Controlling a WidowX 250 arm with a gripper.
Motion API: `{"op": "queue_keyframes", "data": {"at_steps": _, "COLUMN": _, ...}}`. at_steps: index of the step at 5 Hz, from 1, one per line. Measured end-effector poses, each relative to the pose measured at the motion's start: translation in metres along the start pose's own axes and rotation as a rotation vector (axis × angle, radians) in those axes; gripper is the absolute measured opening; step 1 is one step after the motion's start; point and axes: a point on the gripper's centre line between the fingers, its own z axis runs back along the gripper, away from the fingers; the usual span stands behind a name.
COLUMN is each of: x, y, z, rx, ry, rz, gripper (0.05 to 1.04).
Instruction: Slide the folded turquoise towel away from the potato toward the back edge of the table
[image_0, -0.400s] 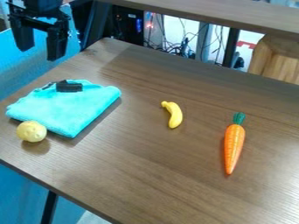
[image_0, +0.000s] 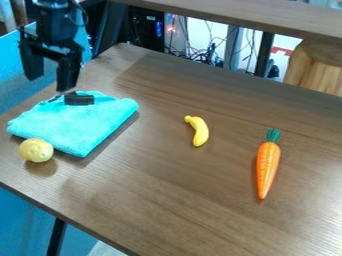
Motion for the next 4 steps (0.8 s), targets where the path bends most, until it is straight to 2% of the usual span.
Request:
{"op": "queue_keyframes", "data": {"at_steps": 1, "x": 0.012, "y": 0.004, "z": -0.019, "rx": 0.020, "ry": -0.011, "rz": 0.013, "gripper": 1.000}}
{"op": "queue_keyframes", "data": {"at_steps": 2, "x": 0.016, "y": 0.001, "z": -0.040, "rx": 0.009, "ry": 0.015, "rz": -0.042, "gripper": 1.000}}
{"op": "queue_keyframes", "data": {"at_steps": 3, "x": 0.012, "y": -0.008, "z": -0.064, "rx": -0.027, "ry": 0.055, "rz": -0.092, "gripper": 1.000}}
{"op": "queue_keyframes", "data": {"at_steps": 4, "x": 0.012, "y": -0.011, "z": -0.079, "rx": -0.045, "ry": 0.082, "rz": -0.096, "gripper": 1.000}}
